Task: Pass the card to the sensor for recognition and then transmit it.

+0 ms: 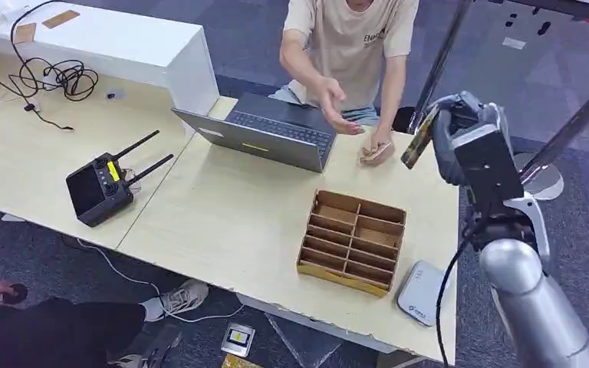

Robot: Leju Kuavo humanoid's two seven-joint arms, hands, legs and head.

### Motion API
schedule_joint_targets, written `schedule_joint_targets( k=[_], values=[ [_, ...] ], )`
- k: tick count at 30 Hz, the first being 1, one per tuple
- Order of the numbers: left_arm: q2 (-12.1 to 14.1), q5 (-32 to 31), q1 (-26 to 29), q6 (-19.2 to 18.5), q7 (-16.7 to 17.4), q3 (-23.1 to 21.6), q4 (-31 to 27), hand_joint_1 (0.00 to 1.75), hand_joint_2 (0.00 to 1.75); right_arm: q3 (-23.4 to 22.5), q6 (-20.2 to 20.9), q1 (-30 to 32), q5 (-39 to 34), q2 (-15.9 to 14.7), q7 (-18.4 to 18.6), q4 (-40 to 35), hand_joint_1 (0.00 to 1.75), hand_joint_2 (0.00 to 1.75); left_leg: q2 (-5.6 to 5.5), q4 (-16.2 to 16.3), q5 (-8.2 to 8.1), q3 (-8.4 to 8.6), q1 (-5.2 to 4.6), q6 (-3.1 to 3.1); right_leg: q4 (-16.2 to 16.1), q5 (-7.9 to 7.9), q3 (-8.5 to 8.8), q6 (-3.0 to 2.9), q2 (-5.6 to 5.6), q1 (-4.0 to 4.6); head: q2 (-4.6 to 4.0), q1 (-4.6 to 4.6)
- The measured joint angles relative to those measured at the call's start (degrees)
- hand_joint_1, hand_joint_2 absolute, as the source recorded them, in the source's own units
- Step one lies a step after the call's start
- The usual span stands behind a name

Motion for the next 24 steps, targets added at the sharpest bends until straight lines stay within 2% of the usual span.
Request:
schedule_joint_targets(
  k=[7,12,17,24],
  values=[
    [-0.33,-1.75,-1.57,-0.96,1.11,-1.05,-0.07,0.00,1.75,4.72,0.28,-12.88,2.84,2.99,-2.47,12.31,1.75,1.75,-0.02,0.00,0.00,-0.03,0.00,0.00,0.01,0.00,-0.03,0.00,-0.02,0.00,0.00,0.02],
    [-0.66,-2.38,-2.23,-1.38,1.99,-1.90,-0.07,0.00,1.75,6.84,-0.50,-19.21,4.46,4.74,-3.87,22.39,1.75,1.75,-0.04,0.00,0.00,-0.04,0.00,0.00,0.01,0.00,-0.04,0.00,-0.03,0.00,0.00,0.02],
    [-0.94,-2.69,-2.47,-1.53,2.03,-2.40,-0.07,0.00,1.75,8.50,-1.97,-23.07,6.82,6.43,-3.96,31.26,1.75,1.75,-0.05,0.00,0.00,-0.05,0.00,-0.01,0.01,0.00,-0.06,0.00,-0.03,0.00,0.00,0.00],
    [-1.31,-2.69,-2.50,-1.53,2.05,-2.71,-0.07,0.00,1.75,10.45,-5.60,-25.38,9.77,8.31,-3.96,39.69,1.75,1.75,-0.06,0.01,0.00,-0.04,0.01,-0.01,0.01,0.00,-0.08,0.00,-0.03,0.01,0.00,0.02]
  ],
)
